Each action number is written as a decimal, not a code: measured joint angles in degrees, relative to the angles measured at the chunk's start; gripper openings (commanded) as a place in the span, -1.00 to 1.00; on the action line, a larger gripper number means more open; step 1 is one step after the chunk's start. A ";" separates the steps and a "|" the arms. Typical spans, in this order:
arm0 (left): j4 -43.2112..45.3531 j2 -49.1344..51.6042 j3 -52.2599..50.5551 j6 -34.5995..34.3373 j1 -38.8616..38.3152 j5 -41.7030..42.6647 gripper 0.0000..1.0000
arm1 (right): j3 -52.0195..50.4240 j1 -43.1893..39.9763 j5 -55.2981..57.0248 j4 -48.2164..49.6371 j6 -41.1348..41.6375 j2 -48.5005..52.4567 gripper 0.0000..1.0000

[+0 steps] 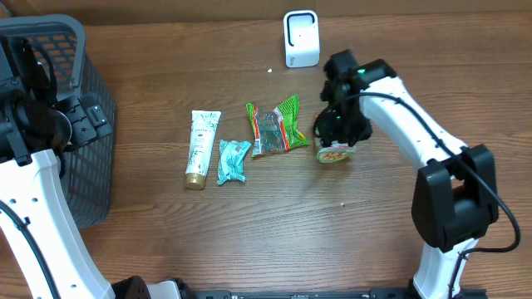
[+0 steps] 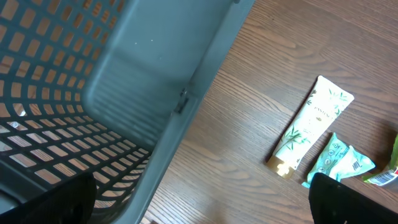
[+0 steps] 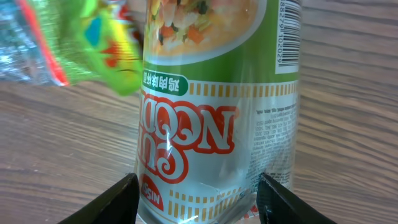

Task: Scan the item barcode
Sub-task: 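Carry the noodle cup left over the wipes pack with the right gripper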

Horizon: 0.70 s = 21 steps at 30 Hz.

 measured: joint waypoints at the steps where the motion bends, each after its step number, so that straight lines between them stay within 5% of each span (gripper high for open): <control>1: 0.00 0.00 0.00 0.00 0.00 0.00 1.00 | 0.00 0.50 -0.02 0.20 0.09 0.00 0.22; 21: 0.00 0.00 0.00 0.00 0.00 0.00 1.00 | 0.57 17.62 0.09 3.91 2.95 -0.02 0.32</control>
